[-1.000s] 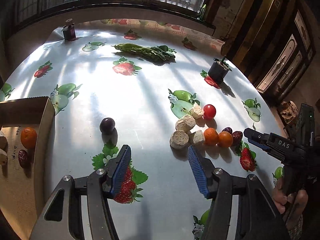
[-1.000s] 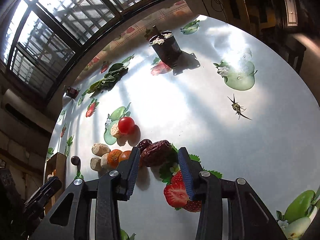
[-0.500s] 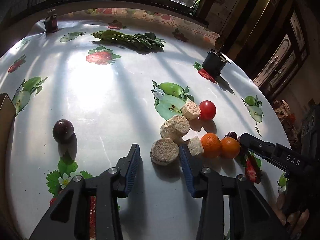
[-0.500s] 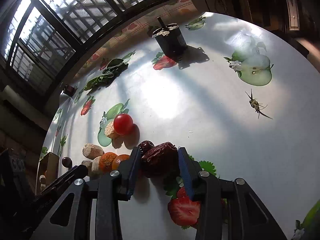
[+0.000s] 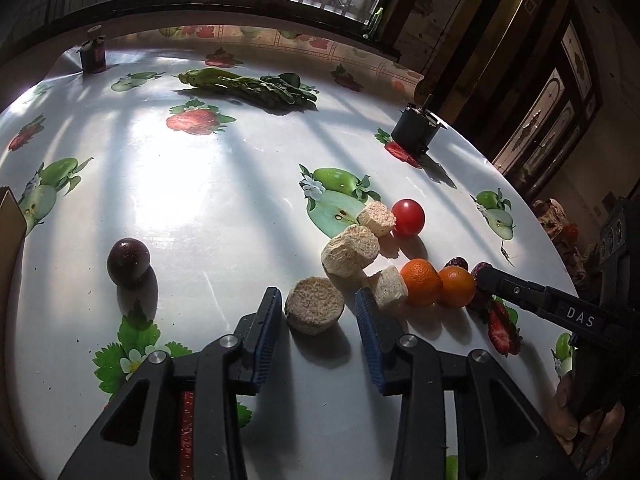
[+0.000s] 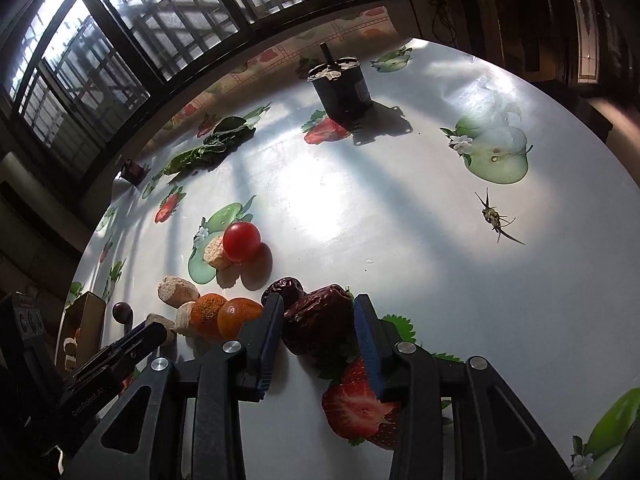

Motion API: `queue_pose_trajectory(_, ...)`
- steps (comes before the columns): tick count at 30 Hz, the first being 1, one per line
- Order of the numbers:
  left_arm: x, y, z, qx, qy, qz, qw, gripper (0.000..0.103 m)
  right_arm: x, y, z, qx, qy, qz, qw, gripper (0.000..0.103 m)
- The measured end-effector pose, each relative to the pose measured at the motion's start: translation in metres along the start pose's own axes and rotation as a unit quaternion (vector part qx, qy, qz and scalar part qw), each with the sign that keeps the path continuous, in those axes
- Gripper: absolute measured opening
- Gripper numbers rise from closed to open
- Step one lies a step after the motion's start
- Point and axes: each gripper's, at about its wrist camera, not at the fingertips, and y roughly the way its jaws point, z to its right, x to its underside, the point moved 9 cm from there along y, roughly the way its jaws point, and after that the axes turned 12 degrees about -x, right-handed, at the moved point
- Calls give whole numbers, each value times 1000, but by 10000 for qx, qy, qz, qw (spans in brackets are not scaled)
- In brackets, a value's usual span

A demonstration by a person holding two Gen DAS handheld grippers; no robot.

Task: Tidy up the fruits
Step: 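Grasp another flat rice cake with the left tool while the right tool grasps a large red date, then carry the rice cake with the left tool into the box while the right tool places the date there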

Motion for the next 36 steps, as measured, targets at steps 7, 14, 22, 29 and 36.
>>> queue_pose_trajectory(7,-1,2,4,-35,115,52,9999,42,4,6,-8,444,-483,37,9978,41)
queue_pose_trajectory(14,4,1,11,-125,373,37,9992,28,-1,9,-1,503,-384,205,9978,42)
queue_pose_trajectory(22,4,1,10,-41,303,20,9995,28,0,9,-2,499,-393,215,9977,33)
queue_pose_trajectory(29,4,0,7,47,209,-17,9998,28,2,8,-3,676,-482,328,9960,32)
queue_pose_trajectory(36,3,-5,-1,138,-98,-86,9998,28,1,0,5,790,-249,390,9958,31)
